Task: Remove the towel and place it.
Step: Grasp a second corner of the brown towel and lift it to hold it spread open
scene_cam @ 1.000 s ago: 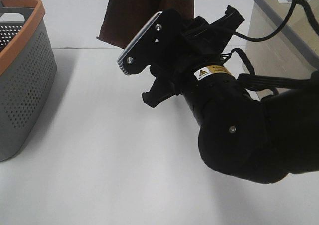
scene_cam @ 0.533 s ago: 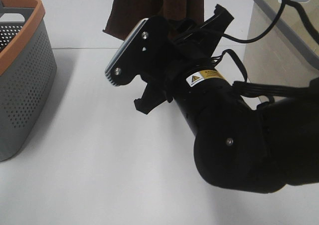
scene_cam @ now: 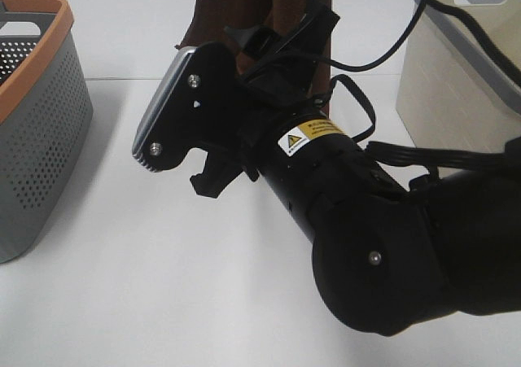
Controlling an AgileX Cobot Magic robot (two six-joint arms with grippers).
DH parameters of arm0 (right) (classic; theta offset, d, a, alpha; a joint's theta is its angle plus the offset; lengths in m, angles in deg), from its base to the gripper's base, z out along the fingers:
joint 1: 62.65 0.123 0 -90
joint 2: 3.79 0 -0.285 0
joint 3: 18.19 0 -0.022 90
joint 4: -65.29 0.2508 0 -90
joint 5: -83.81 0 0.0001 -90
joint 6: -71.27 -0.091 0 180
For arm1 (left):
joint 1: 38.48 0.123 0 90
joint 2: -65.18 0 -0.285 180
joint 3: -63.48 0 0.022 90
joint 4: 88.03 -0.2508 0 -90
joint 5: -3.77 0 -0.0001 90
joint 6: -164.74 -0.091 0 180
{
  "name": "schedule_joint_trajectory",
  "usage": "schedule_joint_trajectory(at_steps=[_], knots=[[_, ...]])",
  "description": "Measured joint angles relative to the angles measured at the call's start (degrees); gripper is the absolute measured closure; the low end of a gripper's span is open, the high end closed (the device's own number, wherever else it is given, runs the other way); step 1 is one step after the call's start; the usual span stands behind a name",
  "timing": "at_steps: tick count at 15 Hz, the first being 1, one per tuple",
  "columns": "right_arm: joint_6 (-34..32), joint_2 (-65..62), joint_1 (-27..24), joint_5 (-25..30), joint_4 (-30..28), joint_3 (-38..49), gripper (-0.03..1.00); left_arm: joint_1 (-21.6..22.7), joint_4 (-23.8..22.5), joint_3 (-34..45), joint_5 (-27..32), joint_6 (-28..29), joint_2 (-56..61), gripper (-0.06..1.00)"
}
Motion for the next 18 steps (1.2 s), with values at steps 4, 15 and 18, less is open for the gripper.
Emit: schedule_joint_trajectory(at_steps=[4,15,18], knots=[[-0.4,2.9,-3.0,1.5,0.4,-0.6,0.43,-1.0,0.0,0.0,0.0,-0.2,0.0,0.94],[-0.4,3.4,-7.1,0.4,10.8,-0.6,0.57,-1.0,0.1,0.0,-0.9,-2.0,0.0,0.94],[-0.4,3.4,-7.1,0.4,10.5,-0.6,0.85,-1.0,0.1,0.0,-1.0,-2.1,0.0,0.94]])
